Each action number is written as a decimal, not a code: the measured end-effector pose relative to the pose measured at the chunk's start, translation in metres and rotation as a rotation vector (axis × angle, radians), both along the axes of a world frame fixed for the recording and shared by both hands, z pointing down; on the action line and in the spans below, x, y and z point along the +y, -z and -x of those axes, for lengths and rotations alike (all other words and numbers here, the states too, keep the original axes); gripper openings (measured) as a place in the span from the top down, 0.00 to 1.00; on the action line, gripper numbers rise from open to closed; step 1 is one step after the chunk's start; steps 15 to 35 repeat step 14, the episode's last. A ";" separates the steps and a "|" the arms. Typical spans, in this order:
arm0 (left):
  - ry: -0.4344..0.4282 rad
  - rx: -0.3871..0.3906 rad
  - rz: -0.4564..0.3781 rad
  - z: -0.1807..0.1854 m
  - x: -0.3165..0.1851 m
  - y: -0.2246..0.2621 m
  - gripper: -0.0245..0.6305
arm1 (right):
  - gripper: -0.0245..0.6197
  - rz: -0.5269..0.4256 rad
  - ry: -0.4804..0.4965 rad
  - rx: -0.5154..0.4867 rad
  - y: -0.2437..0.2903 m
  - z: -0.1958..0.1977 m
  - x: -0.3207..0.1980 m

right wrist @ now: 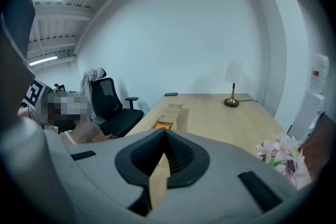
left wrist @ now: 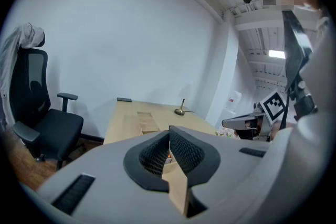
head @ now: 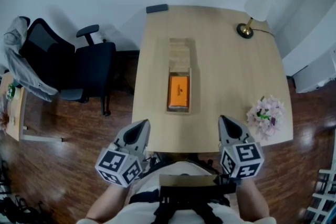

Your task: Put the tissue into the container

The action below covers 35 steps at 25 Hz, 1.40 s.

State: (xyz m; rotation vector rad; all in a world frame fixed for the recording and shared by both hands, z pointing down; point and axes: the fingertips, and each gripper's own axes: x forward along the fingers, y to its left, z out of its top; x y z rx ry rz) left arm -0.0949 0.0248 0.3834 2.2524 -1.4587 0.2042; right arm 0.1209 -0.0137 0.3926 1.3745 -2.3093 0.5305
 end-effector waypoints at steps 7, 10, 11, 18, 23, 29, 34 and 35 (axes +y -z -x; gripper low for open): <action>-0.003 0.002 0.004 0.000 0.000 -0.002 0.97 | 0.97 0.007 -0.008 0.006 -0.003 -0.002 0.000; -0.002 0.001 0.004 0.000 0.000 -0.002 0.97 | 0.97 0.011 -0.005 0.007 -0.004 -0.002 0.000; -0.001 0.001 0.004 0.000 0.000 -0.001 0.97 | 0.97 0.011 -0.003 0.007 -0.004 -0.001 0.000; 0.001 -0.001 0.005 0.001 0.001 -0.001 0.97 | 0.97 0.015 -0.007 0.006 -0.005 -0.001 0.001; 0.001 -0.001 0.005 0.001 0.001 -0.001 0.97 | 0.97 0.015 -0.007 0.006 -0.005 -0.001 0.001; 0.001 -0.001 0.005 0.001 0.001 -0.001 0.97 | 0.97 0.015 -0.007 0.006 -0.005 -0.001 0.001; 0.001 -0.001 0.005 0.001 0.001 -0.001 0.97 | 0.97 0.015 -0.007 0.006 -0.005 -0.001 0.001; 0.001 -0.001 0.005 0.001 0.001 -0.001 0.97 | 0.97 0.015 -0.007 0.006 -0.005 -0.001 0.001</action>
